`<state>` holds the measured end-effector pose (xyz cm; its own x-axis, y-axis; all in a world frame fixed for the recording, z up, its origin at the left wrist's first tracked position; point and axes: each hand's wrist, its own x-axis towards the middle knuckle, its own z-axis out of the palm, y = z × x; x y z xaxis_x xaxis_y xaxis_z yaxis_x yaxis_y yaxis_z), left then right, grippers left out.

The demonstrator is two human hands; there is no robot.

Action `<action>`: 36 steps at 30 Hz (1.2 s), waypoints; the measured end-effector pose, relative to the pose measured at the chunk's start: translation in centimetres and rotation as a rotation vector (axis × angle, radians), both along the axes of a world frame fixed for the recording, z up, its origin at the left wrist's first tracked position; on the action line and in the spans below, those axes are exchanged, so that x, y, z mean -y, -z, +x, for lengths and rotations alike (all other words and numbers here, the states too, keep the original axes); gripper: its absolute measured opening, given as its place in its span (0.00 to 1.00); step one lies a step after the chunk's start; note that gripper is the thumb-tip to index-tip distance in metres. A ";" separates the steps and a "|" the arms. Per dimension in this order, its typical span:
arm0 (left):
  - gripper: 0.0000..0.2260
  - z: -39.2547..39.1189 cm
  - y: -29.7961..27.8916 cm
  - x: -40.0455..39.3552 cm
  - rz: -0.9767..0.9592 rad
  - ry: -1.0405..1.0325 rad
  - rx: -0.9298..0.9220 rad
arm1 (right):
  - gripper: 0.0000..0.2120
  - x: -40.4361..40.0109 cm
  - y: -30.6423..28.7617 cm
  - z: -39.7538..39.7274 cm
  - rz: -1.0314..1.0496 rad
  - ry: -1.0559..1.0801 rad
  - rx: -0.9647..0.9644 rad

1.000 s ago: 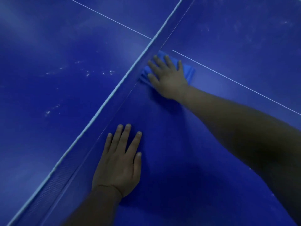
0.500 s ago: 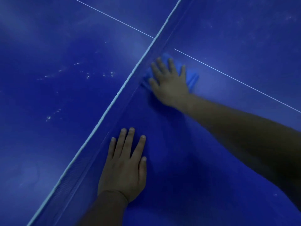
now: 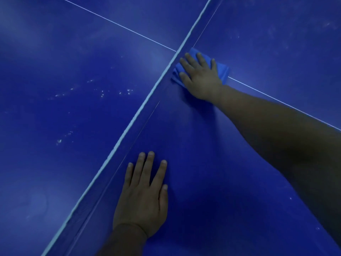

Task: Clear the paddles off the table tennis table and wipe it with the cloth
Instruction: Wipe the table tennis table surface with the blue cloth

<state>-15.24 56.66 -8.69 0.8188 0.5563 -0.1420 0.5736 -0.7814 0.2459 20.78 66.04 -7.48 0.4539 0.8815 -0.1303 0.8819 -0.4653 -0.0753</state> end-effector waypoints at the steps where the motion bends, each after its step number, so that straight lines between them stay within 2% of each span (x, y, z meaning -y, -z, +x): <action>1: 0.25 0.0 0.1 0.0 0.001 0.004 -0.001 | 0.27 -0.1 0.2 -0.5 0.003 0.058 -0.005; 3: 0.25 0.0 0.1 0.0 0.000 0.008 0.002 | 0.28 0.9 1.1 -3.2 0.043 0.094 0.026; 5: 0.25 0.0 0.0 0.0 -0.002 0.007 0.001 | 0.28 2.3 1.6 -6.5 0.085 0.001 0.041; 7: 0.25 0.1 0.0 0.0 -0.009 0.007 0.004 | 0.28 3.1 1.6 -6.5 0.075 -0.068 0.023; 8: 0.25 0.1 0.0 0.1 -0.015 0.005 0.007 | 0.28 3.5 1.3 -5.2 0.058 -0.028 0.014; 11: 0.25 0.0 0.0 -0.1 -0.027 0.000 0.024 | 0.28 7.4 1.4 0.2 0.017 0.394 0.050; 14: 0.25 0.0 0.0 -0.1 -0.024 -0.002 0.019 | 0.30 12.2 1.2 2.3 0.088 0.876 -0.005; 16: 0.25 0.0 -0.1 0.0 -0.029 -0.006 0.021 | 0.32 11.6 1.2 0.1 0.150 0.973 -0.006; 18: 0.25 0.1 -0.2 0.0 -0.028 -0.008 0.020 | 0.31 8.7 1.5 -3.9 0.154 0.758 0.016; 21: 0.25 0.2 0.0 0.1 -0.026 -0.005 0.015 | 0.29 6.8 2.0 -8.3 0.110 0.179 -0.038; 22: 0.25 0.2 0.0 0.1 -0.033 -0.006 0.017 | 0.28 7.7 1.7 -7.2 0.087 0.068 -0.059; 23: 0.25 0.2 0.0 0.1 -0.035 -0.012 0.024 | 0.27 9.3 1.6 -4.9 0.076 0.052 -0.031; 25: 0.26 0.2 0.1 0.1 -0.035 -0.018 0.032 | 0.25 13.9 1.2 0.4 0.061 0.294 0.067; 27: 0.26 0.2 0.1 0.2 -0.040 -0.018 0.036 | 0.25 18.7 0.4 4.4 0.075 0.744 0.080; 28: 0.26 0.2 0.1 0.2 -0.039 -0.018 0.036 | 0.25 19.8 0.0 4.8 0.099 0.924 0.057; 29: 0.26 0.2 0.0 0.2 -0.039 -0.017 0.032 | 0.25 19.7 0.0 4.1 0.108 1.004 0.058; 30: 0.26 0.3 0.0 0.1 -0.037 -0.019 0.029 | 0.26 18.5 0.3 2.4 0.103 0.972 0.067; 31: 0.26 0.3 -0.1 0.1 -0.035 -0.022 0.030 | 0.27 16.8 0.6 0.4 0.097 0.852 0.070; 34: 0.27 0.4 -0.1 0.2 -0.037 -0.025 0.040 | 0.30 13.4 1.6 -5.6 0.034 0.257 0.024; 35: 0.27 0.5 -0.1 0.2 -0.038 -0.026 0.045 | 0.31 13.8 1.6 -6.0 -0.002 0.115 -0.013; 36: 0.27 0.5 -0.1 0.1 -0.038 -0.029 0.051 | 0.31 14.8 1.2 -4.9 -0.018 0.071 -0.032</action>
<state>-14.78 56.54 -8.63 0.8093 0.5745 -0.1225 0.5815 -0.7543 0.3046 15.86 51.21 -8.69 0.5109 0.8444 -0.1614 0.8438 -0.5284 -0.0936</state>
